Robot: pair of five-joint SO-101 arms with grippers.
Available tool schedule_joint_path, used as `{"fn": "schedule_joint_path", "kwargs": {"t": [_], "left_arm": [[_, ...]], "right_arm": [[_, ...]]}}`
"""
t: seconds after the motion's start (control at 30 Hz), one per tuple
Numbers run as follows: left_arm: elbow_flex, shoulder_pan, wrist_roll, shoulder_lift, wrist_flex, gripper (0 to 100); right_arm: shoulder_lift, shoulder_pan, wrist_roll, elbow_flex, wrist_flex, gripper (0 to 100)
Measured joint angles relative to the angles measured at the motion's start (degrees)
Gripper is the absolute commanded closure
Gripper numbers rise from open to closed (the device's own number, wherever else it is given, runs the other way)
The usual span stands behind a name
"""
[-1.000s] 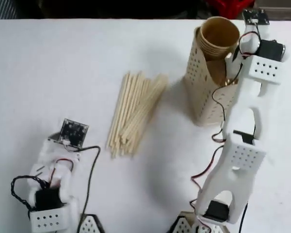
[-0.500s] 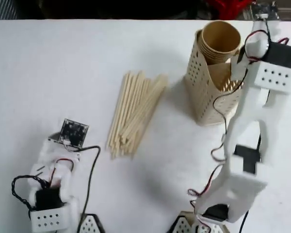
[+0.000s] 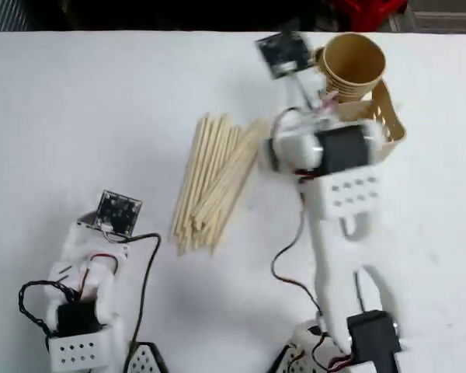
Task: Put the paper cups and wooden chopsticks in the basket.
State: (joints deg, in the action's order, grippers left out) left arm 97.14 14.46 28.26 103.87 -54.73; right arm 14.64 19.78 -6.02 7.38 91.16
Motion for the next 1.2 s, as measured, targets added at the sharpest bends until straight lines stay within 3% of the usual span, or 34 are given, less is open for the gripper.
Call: {"fn": "schedule_joint_path", "kwargs": {"t": [0.3,0.47,0.77,1.2], "left_arm": [[0.0,0.0,0.0,0.0,0.0,86],[0.0,0.0,0.0,0.0,0.0,86],[0.0,0.0,0.0,0.0,0.0,86],[0.0,0.0,0.0,0.0,0.0,86]], "right_arm": [[-18.4,5.0,10.7,-7.8,-19.7,85.7],[-28.5,6.4,12.6,-7.8,-26.4,86.1],[-36.8,6.4,12.9,-7.8,-30.3,86.1],[-38.6,6.3,12.9,-8.0,-28.1,86.1]]}}
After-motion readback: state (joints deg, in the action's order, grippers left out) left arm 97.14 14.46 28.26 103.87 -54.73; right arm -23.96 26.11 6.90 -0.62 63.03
